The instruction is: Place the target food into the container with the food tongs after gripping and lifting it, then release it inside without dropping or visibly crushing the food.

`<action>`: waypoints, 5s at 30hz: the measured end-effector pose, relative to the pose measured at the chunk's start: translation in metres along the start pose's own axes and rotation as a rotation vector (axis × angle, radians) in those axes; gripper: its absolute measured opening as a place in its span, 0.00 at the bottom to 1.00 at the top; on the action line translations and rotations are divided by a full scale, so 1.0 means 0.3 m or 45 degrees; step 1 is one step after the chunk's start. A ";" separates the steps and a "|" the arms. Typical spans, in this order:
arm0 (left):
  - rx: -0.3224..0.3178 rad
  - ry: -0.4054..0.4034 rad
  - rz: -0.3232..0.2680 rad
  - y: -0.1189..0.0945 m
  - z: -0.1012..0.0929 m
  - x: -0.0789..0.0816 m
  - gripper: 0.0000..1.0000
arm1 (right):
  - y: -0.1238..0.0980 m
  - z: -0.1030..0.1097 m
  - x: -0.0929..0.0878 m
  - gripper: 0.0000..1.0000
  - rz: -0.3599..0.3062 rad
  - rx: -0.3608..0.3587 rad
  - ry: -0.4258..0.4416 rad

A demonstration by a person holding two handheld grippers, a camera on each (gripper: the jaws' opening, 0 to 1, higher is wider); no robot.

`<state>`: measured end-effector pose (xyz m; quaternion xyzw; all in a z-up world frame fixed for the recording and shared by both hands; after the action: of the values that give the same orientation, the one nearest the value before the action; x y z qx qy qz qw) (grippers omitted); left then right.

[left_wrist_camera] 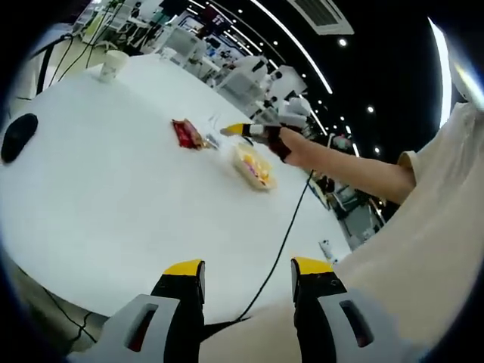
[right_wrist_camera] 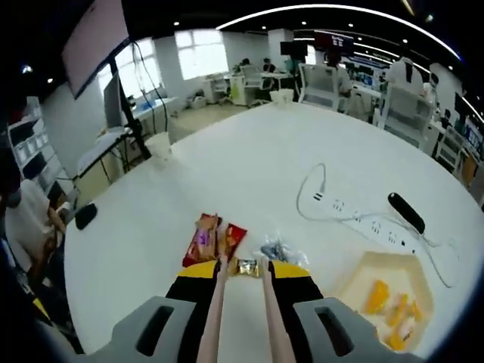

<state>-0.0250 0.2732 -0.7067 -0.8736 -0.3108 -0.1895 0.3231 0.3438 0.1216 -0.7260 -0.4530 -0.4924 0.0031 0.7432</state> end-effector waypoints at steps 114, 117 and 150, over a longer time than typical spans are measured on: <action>0.004 -0.033 -0.008 0.008 0.005 0.013 0.45 | 0.098 0.006 -0.019 0.20 0.105 -0.016 -0.184; 0.003 -0.028 -0.019 0.007 0.003 0.019 0.45 | 0.080 0.010 -0.012 0.20 0.089 -0.007 -0.171; -0.026 0.122 -0.047 -0.009 -0.058 0.053 0.44 | -0.123 0.070 0.036 0.20 -0.051 0.037 -0.173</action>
<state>-0.0175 0.2695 -0.6844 -0.8608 -0.3092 -0.2402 0.3252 0.3175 0.1188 -0.6910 -0.4310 -0.5504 0.0261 0.7146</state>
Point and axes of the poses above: the point that each gripper's makers call its tool centre point, and the gripper's own axes: y roughly forward along the fingers, z roughly to its left, x roughly out of its top, the point moved 8 cm from there along -y, roughly backward along the fingers
